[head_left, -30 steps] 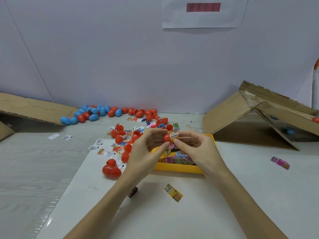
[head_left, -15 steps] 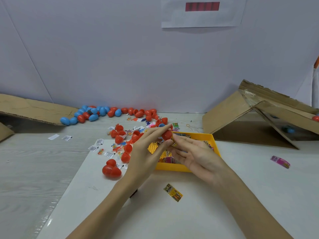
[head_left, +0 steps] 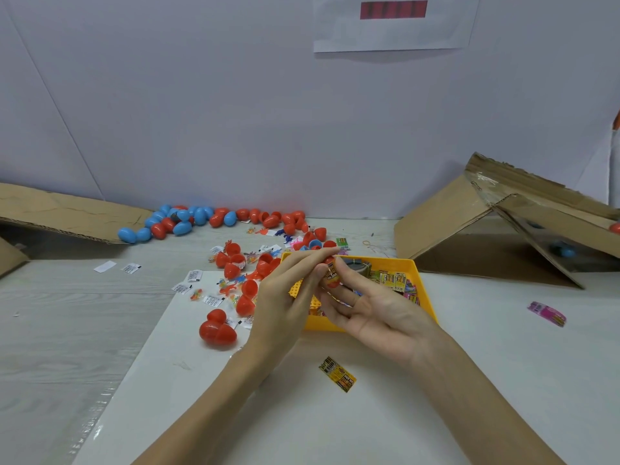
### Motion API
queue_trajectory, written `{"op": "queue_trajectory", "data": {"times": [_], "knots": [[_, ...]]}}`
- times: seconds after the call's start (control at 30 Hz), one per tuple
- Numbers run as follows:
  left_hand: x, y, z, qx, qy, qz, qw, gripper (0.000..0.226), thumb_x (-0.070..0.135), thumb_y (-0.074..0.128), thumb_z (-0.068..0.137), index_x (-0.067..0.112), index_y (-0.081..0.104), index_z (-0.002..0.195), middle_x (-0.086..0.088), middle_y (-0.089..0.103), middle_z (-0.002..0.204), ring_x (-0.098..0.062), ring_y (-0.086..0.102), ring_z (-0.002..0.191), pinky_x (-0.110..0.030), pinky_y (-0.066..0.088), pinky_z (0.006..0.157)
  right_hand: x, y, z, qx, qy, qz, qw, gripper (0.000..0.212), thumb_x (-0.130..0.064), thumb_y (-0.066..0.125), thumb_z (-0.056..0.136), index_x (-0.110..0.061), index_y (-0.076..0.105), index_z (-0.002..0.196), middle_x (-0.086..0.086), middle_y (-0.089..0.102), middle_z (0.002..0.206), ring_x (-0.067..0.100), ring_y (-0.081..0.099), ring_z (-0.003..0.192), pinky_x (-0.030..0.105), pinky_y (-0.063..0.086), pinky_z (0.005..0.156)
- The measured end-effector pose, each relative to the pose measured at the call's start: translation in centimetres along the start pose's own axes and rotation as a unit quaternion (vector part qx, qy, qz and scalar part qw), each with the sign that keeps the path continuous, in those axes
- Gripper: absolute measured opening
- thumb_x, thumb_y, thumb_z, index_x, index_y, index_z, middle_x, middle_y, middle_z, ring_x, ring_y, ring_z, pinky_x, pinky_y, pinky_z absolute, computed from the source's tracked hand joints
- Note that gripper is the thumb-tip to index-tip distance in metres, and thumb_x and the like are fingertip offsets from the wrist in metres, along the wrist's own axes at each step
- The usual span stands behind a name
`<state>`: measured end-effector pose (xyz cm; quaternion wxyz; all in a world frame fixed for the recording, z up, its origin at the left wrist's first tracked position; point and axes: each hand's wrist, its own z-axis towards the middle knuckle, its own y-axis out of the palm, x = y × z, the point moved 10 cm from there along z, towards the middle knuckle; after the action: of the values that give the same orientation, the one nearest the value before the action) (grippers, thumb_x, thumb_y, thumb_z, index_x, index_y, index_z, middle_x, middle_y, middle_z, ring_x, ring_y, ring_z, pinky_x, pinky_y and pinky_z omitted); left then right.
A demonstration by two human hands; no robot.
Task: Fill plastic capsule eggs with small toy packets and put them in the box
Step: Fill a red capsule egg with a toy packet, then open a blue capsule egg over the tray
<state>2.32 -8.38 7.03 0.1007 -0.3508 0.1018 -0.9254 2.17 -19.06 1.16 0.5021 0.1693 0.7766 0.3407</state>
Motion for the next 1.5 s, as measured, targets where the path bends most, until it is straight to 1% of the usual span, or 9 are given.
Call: {"op": "queue_trajectory", "data": {"times": [0.2,0.4,0.77,0.97,1.17,1.27,1.33,1.4,1.5], "knots": [[0.2,0.1,-0.2,0.016,0.0,0.01,1.0,0.031,0.008,0.057,0.102,0.016,0.068,0.131,0.005,0.069,0.126,-0.017,0.063,0.121,-0.021,0.05,0.097,-0.2,0.0,-0.2,0.009,-0.009,-0.015,1.0,0.014,-0.023,0.081,0.082,-0.014,0.085,0.092,0.017,0.077,0.109,0.027,0.077,0.1,0.03,0.062,0.076],[-0.4,0.0,0.0,-0.01,-0.01,0.044,0.999,0.033,0.01,0.07,0.096,0.016,0.07,0.128,0.006,0.07,0.122,-0.018,0.062,0.119,-0.036,0.053,0.098,-1.3,-1.0,0.0,0.032,-0.068,-0.115,0.991,0.032,-0.026,0.074,0.093,-0.008,0.075,0.119,0.017,0.076,0.115,0.027,0.076,0.105,0.03,0.063,0.081],[-1.7,-0.7,0.2,-0.006,-0.082,-0.011,0.997,0.031,0.03,0.067,0.097,0.027,0.07,0.128,0.014,0.072,0.117,-0.017,0.065,0.114,-0.03,0.054,0.094,-3.7,-1.2,-0.5,0.081,-0.197,-0.253,0.944,0.036,-0.041,0.072,0.091,-0.012,0.078,0.11,0.01,0.08,0.101,0.024,0.078,0.096,0.021,0.06,0.072],[-1.7,-0.1,0.2,-0.04,-0.073,0.002,0.997,0.037,0.017,0.071,0.095,0.03,0.069,0.13,0.013,0.067,0.119,-0.017,0.062,0.117,-0.026,0.052,0.096,-3.4,-1.4,0.0,0.042,-0.173,-0.261,0.949,0.039,-0.033,0.071,0.093,-0.006,0.07,0.121,0.013,0.079,0.107,0.028,0.077,0.102,0.029,0.063,0.083],[-2.5,-0.1,0.1,-0.05,-0.09,0.056,0.993,0.03,0.027,0.054,0.104,0.03,0.067,0.131,0.02,0.066,0.121,-0.006,0.059,0.121,-0.018,0.047,0.097,-3.5,-1.8,0.2,0.085,-0.173,-0.363,0.912,0.042,-0.044,0.061,0.098,-0.005,0.073,0.107,0.012,0.08,0.095,0.029,0.079,0.088,0.029,0.064,0.072],[-3.4,-0.5,0.0,-0.074,-0.071,0.177,0.979,0.027,0.028,0.055,0.104,0.022,0.068,0.127,0.014,0.063,0.121,-0.003,0.055,0.118,-0.021,0.046,0.098,-7.2,-2.3,-0.3,0.082,-0.178,-0.262,0.945,0.039,-0.035,0.059,0.102,-0.001,0.071,0.116,0.016,0.078,0.107,0.026,0.078,0.097,0.025,0.062,0.073],[-4.5,0.2,-0.4,-0.122,-0.053,0.255,0.958,0.024,0.026,0.058,0.103,0.017,0.071,0.121,0.008,0.06,0.121,-0.009,0.051,0.116,-0.027,0.047,0.098,-12.4,-3.5,-1.5,0.082,-0.212,-0.061,0.972,0.036,-0.025,0.061,0.1,0.002,0.067,0.123,0.022,0.074,0.118,0.024,0.077,0.097,0.023,0.061,0.071],[-5.4,0.7,-0.8,-0.149,-0.061,0.271,0.949,0.024,0.026,0.057,0.103,0.017,0.071,0.12,0.006,0.058,0.12,-0.012,0.048,0.115,-0.032,0.046,0.098,-17.4,-5.5,-3.2,0.112,-0.267,0.11,0.951,0.039,-0.026,0.06,0.101,0.002,0.06,0.128,0.024,0.072,0.122,0.026,0.077,0.099,0.025,0.062,0.073],[-5.8,1.0,-0.8,-0.156,-0.062,0.266,0.949,0.024,0.028,0.056,0.104,0.019,0.07,0.121,0.007,0.055,0.122,-0.012,0.046,0.117,-0.028,0.044,0.099,-18.7,-6.9,-3.3,0.132,-0.262,0.122,0.948,0.046,-0.039,0.054,0.105,0.003,0.057,0.124,0.023,0.072,0.12,0.027,0.076,0.102,0.028,0.062,0.076]]}}
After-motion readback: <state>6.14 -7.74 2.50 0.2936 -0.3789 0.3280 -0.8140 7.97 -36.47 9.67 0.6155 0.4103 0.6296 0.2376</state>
